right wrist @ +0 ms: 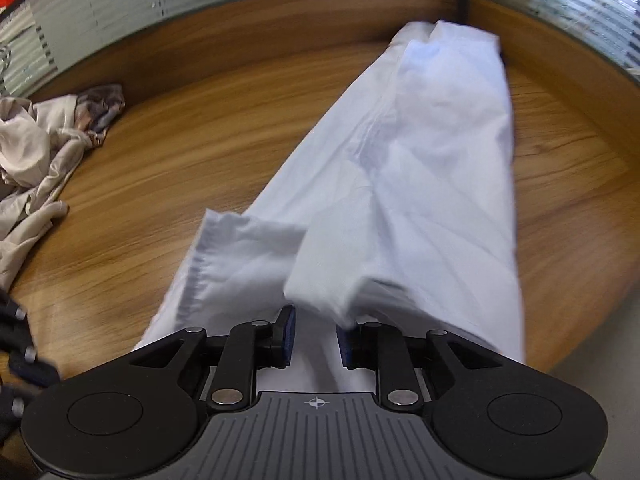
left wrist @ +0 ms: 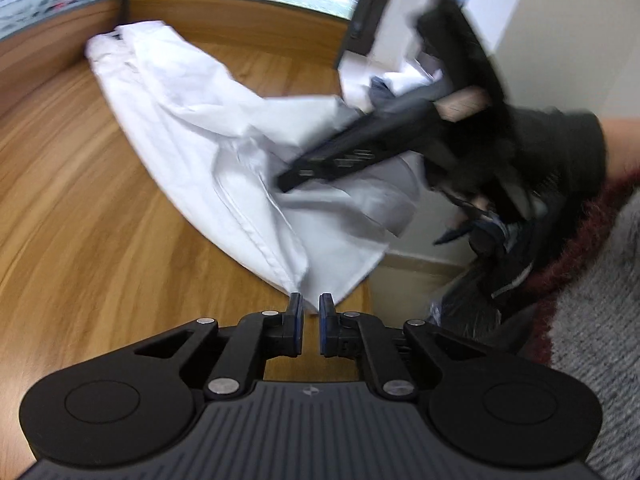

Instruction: Fold clothes

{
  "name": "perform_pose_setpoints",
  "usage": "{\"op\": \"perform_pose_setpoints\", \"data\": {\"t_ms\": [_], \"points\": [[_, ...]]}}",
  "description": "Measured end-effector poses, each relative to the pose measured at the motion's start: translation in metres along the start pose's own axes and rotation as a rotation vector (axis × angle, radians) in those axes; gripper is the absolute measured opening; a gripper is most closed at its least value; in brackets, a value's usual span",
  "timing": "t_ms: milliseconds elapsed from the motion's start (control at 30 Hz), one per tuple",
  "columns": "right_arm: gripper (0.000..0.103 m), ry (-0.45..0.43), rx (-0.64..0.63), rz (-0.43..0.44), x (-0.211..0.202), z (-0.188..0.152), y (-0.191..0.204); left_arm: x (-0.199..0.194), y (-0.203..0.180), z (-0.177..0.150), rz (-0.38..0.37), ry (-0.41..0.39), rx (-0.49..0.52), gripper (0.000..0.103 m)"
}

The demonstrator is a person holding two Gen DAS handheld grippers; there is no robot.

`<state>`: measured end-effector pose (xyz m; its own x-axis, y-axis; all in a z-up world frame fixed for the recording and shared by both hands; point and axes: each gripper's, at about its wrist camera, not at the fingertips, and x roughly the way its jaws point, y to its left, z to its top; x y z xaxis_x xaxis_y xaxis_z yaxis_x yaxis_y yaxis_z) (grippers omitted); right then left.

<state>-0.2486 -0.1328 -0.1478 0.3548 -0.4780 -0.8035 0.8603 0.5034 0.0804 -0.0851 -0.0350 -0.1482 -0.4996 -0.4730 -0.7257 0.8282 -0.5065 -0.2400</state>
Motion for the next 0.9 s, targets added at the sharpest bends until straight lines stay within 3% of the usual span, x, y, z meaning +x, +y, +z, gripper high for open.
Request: {"op": "perform_pose_setpoints", "data": {"t_ms": [33, 100, 133, 267, 333, 367, 400, 567, 700, 767, 833, 867, 900], "points": [[0.026, -0.007, 0.010, -0.004, -0.006, -0.003, -0.001, 0.000, 0.004, 0.000, 0.007, -0.004, -0.018, 0.010], [0.027, -0.016, 0.028, -0.015, -0.014, -0.008, -0.004, 0.000, 0.012, -0.001, 0.008, -0.010, -0.053, 0.027], [0.027, -0.019, 0.036, -0.020, -0.018, -0.011, -0.006, 0.001, 0.016, -0.001, -0.003, -0.012, -0.072, 0.031], [0.028, -0.025, 0.071, -0.019, -0.026, -0.021, -0.013, 0.013, 0.029, 0.003, -0.063, 0.010, -0.151, 0.031], [0.028, -0.023, 0.079, -0.003, -0.027, -0.026, -0.014, 0.021, 0.028, 0.005, -0.068, 0.026, -0.163, 0.024], [0.028, -0.019, 0.078, 0.002, -0.026, -0.028, -0.014, 0.026, 0.025, 0.007, -0.064, 0.038, -0.168, 0.009], [0.028, -0.011, 0.073, 0.003, -0.024, -0.030, -0.014, 0.028, 0.023, 0.009, -0.065, 0.051, -0.178, 0.003], [0.028, 0.018, 0.058, -0.001, -0.012, -0.040, -0.010, 0.029, 0.021, 0.014, -0.047, 0.119, -0.309, 0.000], [0.028, 0.012, 0.065, 0.002, -0.010, -0.041, -0.010, 0.022, 0.016, 0.015, -0.088, 0.181, -0.319, 0.000], [0.028, -0.012, 0.065, 0.020, -0.015, -0.037, -0.008, 0.013, 0.012, 0.014, -0.064, 0.136, -0.298, 0.003], [0.028, -0.043, 0.067, 0.036, -0.021, -0.032, -0.006, 0.007, 0.011, 0.014, -0.016, 0.085, -0.286, 0.015], [0.029, -0.059, 0.071, 0.038, -0.024, -0.029, -0.006, 0.006, 0.012, 0.015, 0.007, 0.056, -0.289, 0.029], [0.029, -0.073, 0.079, 0.040, -0.027, -0.026, -0.006, 0.005, 0.012, 0.016, 0.030, 0.028, -0.291, 0.035]]}}
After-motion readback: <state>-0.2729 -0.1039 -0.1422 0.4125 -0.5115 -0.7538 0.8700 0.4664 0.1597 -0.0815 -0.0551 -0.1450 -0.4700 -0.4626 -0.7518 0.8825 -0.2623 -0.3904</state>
